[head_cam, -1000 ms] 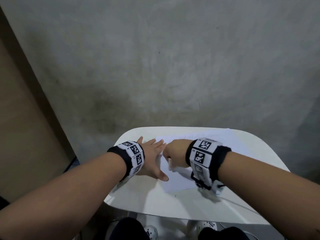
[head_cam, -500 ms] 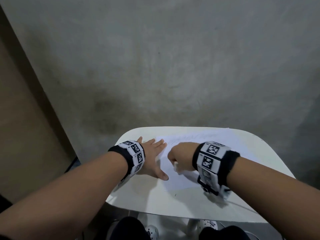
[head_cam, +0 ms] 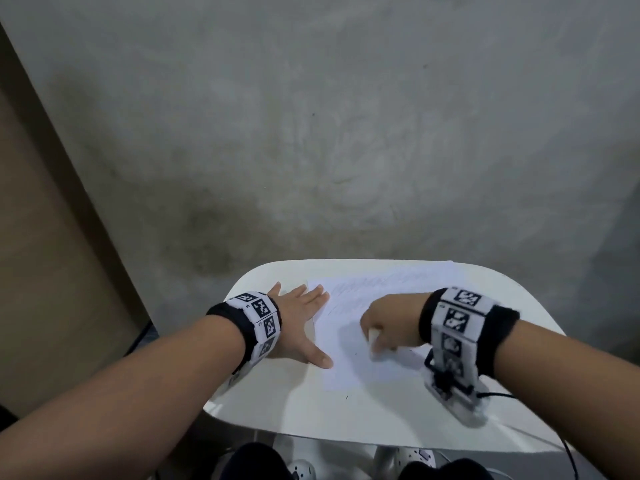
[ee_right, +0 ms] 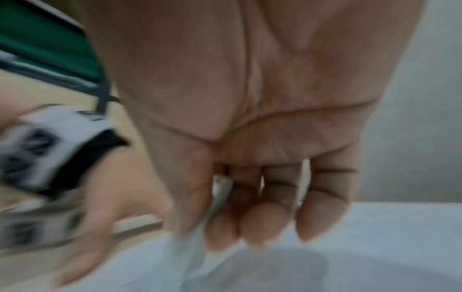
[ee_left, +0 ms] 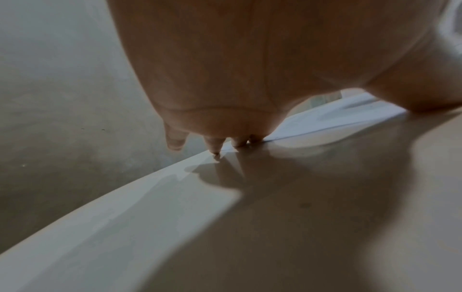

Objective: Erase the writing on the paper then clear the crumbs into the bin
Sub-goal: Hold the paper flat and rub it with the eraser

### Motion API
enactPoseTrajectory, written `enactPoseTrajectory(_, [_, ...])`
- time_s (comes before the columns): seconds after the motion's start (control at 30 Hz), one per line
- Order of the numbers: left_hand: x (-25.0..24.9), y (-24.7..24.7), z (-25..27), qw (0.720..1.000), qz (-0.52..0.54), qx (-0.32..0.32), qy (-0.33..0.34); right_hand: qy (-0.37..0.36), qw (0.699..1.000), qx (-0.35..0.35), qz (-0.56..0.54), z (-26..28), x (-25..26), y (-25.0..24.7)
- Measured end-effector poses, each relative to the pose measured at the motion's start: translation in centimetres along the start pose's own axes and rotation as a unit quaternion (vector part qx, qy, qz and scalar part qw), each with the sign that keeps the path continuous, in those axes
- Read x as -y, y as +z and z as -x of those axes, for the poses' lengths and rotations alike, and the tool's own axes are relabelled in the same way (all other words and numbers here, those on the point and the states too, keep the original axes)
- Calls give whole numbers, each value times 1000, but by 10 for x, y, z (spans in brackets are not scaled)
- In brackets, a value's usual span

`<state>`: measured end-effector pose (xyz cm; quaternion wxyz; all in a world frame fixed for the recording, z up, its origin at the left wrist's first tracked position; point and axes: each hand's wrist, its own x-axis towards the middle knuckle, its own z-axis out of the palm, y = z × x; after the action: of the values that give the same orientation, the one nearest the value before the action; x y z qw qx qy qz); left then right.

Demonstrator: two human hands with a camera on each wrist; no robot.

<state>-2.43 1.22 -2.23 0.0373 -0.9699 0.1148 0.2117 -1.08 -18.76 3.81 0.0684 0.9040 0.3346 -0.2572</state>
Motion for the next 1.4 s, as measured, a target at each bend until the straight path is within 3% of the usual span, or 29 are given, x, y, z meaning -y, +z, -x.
enactPoseTrajectory(0.07, [3, 2, 2, 1000, -6, -1, 6, 66, 986, -68, -139, -5, -41, 1])
enactPoseTrajectory(0.1, [4, 3, 4, 1000, -12, -1, 9, 99, 964, -87, -230, -6, -59, 3])
enactPoseTrajectory(0.2, [7, 7, 8, 999, -29, -2, 21, 149, 887, -83, -429, -5, -94, 16])
enactPoseTrajectory(0.27, [9, 9, 8, 999, -38, -8, 19, 145, 861, -87, -480, -5, -100, 22])
enactPoseTrajectory(0.43, [-14, 7, 4, 998, -59, -6, 30, 143, 849, -93, -500, -9, -102, 26])
enactPoseTrajectory(0.67, [-97, -4, 6, 958, -87, 28, 270, 146, 839, -102, -514, -8, -100, 28])
enactPoseTrajectory(0.73, [-93, -11, 3, 970, -58, -2, 237, 140, 840, -99, -515, -6, -99, 27])
enactPoseTrajectory(0.83, [-67, -17, -7, 998, -29, -16, 57, 136, 846, -89, -507, -6, -100, 26])
enactPoseTrajectory(0.9, [-63, -15, -9, 999, -42, 3, 20, 139, 844, -87, -510, -7, -102, 27])
enactPoseTrajectory(0.93, [-68, -12, -9, 997, -50, 5, 50, 139, 843, -88, -512, -7, -103, 28])
enactPoseTrajectory(1.03, [-99, -9, 2, 970, -81, 28, 227, 136, 833, -98, -528, -8, -105, 29])
enactPoseTrajectory(1.1, [-109, -10, 6, 955, -71, 37, 284, 134, 827, -105, -536, -8, -105, 31])
enactPoseTrajectory(1.17, [-95, -14, 2, 974, -19, 13, 226, 129, 825, -104, -540, -7, -107, 31])
enactPoseTrajectory(1.3, [-21, -17, -23, 999, 9, -33, 3, 127, 864, -57, -484, -4, -103, 21])
enactPoseTrajectory(1.4, [8, -14, -28, 999, 4, 4, -33, 118, 921, -49, -367, -12, -88, 6])
